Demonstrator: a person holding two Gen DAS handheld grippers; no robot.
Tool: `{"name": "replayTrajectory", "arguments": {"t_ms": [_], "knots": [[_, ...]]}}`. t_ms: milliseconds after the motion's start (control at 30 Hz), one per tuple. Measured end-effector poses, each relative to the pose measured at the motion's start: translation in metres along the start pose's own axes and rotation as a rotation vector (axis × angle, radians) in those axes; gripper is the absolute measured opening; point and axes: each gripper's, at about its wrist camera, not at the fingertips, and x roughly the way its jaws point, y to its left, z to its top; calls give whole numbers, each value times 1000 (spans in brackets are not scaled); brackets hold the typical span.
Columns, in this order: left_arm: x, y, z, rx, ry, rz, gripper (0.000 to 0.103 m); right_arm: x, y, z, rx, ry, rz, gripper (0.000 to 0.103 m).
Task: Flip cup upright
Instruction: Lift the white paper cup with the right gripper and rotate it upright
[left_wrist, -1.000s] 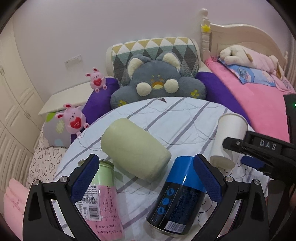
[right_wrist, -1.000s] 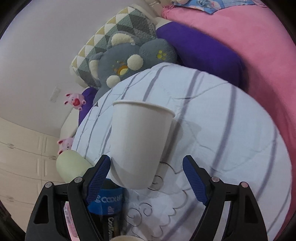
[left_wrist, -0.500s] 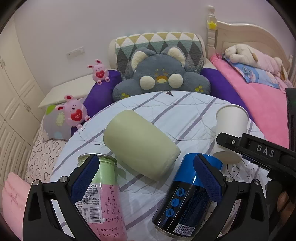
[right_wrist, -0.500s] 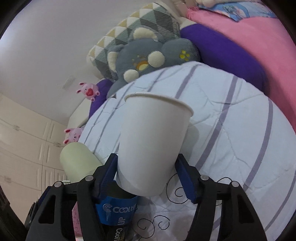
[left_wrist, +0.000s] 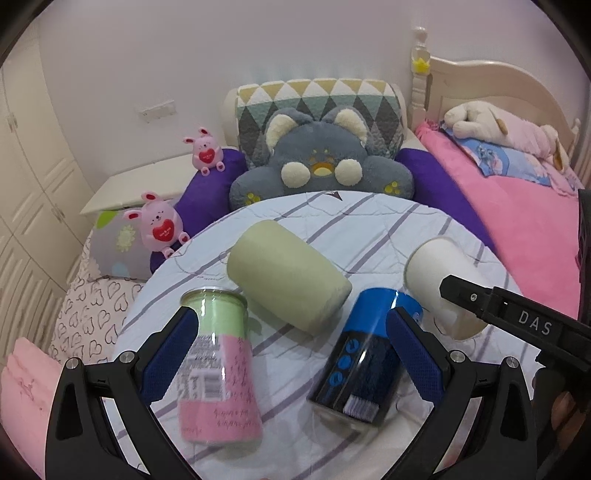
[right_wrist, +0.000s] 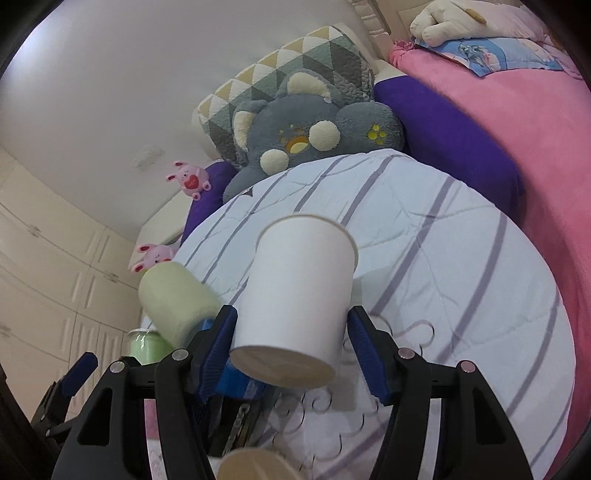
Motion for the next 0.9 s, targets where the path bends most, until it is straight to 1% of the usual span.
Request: {"name": "replayTrajectory", "arguments": {"t_ms": [200, 300, 533, 767, 900], "knots": [[-26, 8, -12, -21, -19, -6, 103, -21, 1, -15, -9, -17, 16, 63], [-39, 12, -17, -41, -31, -23, 103, -29, 0, -20, -5, -29, 23, 62], [-64, 22, -34, -75, -44, -40, 103, -59, 3, -34, -7, -89, 66, 62], [-90, 57, -58, -153, -54, -52, 103, -81, 28, -57, -69, -114, 102, 62], [-100, 77, -72, -194, -62, -29, 103, -86, 41, -68, -108, -117, 101, 63]]}}
